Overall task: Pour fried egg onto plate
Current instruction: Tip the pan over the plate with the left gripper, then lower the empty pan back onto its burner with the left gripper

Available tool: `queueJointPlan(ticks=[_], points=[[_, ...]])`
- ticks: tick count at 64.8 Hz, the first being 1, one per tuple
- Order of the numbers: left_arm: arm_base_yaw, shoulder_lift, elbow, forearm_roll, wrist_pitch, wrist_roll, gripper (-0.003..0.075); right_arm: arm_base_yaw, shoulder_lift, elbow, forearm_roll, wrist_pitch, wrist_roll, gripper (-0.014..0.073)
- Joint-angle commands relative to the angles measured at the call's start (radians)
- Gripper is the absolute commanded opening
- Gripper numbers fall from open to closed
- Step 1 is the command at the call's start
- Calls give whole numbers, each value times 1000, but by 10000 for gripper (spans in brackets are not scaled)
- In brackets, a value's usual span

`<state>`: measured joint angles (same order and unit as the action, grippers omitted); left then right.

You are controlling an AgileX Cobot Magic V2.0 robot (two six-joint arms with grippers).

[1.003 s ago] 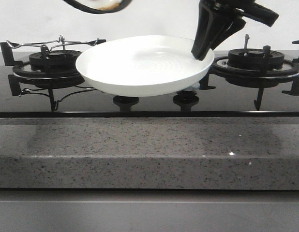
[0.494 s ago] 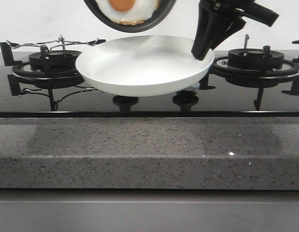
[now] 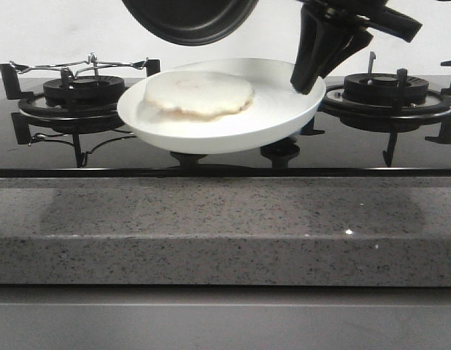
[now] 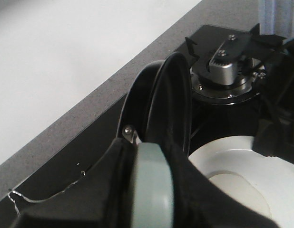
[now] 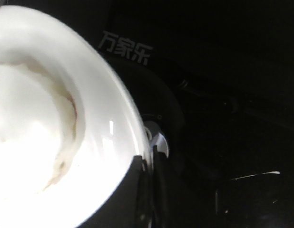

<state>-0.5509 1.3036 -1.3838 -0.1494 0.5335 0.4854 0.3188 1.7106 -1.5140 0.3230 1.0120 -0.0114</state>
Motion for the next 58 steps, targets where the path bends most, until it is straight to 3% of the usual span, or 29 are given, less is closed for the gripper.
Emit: queueJointPlan(ticks=[1,11,32,46,58], points=[[50,-37,-32,-15,-102,-87,-19,-2,-47,-28,25,-37,-9,-67],[226,-35,-32,-161,-75,-202,-19,-2,-47,-28,25,-37,-9,-67],[701,97,-32,-863,150,-202,-19,-2,-47,-28,25,-37,-9,-67],[832,244,-32,-1143,308,-202,-19,-2,-47,-28,25,-37,-9,-67],[854,359,-32,-1267,426,-198,-19,-2,-47,-28,25,-37,-9,-67]])
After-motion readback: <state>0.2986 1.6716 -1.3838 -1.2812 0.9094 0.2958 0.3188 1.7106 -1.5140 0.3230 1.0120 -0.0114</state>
